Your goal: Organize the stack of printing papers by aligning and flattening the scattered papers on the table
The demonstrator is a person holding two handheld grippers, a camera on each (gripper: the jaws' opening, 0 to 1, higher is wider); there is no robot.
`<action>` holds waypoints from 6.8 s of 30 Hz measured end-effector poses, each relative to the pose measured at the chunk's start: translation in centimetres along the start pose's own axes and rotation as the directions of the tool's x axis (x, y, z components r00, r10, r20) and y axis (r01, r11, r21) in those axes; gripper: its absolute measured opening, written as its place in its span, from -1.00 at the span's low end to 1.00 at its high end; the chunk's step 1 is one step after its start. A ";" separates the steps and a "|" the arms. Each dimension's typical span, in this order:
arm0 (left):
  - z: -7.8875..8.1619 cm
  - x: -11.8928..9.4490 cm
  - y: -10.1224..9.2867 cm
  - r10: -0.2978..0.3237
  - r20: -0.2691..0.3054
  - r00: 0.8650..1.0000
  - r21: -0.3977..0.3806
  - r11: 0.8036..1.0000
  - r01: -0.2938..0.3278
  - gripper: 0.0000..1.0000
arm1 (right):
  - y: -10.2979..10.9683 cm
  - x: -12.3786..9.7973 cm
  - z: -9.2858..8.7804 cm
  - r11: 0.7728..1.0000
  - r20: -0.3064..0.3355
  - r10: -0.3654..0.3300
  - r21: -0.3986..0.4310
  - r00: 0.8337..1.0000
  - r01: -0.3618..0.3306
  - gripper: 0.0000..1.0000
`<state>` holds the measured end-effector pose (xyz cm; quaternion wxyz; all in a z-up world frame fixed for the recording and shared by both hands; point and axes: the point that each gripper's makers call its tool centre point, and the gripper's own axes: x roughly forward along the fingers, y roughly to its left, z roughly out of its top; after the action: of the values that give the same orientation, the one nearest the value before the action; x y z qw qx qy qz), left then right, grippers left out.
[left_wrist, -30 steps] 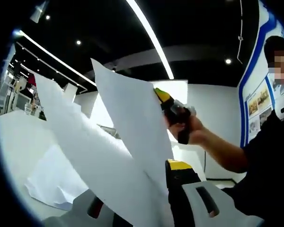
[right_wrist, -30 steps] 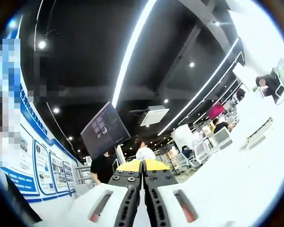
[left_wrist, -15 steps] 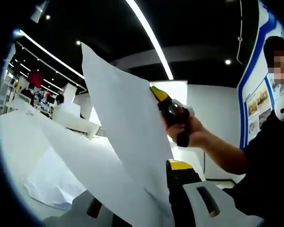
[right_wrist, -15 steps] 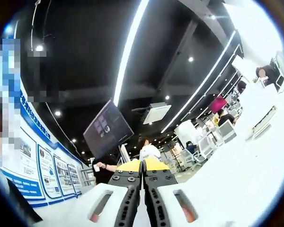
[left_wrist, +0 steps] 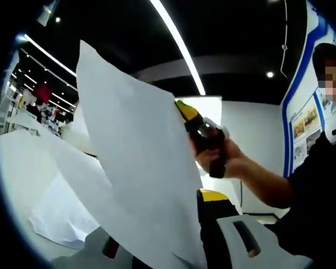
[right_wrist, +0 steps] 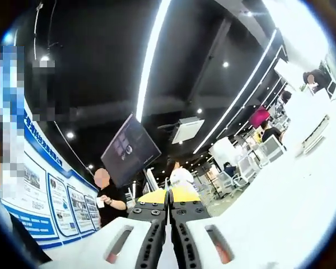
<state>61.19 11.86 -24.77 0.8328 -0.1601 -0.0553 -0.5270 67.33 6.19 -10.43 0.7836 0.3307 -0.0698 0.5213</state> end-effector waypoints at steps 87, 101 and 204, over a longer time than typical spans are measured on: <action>-1.5 -0.4 0.5 0.060 -0.095 0.994 0.127 0.991 -0.048 -0.86 | -0.3 -12.9 -7.9 0.844 -0.341 -0.279 -0.533 0.898 0.059 -0.03; -1.5 -0.2 0.2 0.060 -0.090 0.994 0.122 0.991 -0.048 -0.85 | 0.2 -14.7 -7.7 0.821 -0.337 -0.301 -0.567 0.892 0.063 -0.01; -1.0 -0.4 -0.2 0.064 -0.077 0.995 0.142 0.988 -0.052 -0.84 | 0.0 -26.6 -5.5 0.771 -0.303 -0.472 -0.598 0.828 0.221 0.12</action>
<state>60.80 11.76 -25.81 0.8585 -0.0811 -0.0535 -0.5035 54.15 -11.09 -26.72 0.9234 -0.0210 0.0280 0.3823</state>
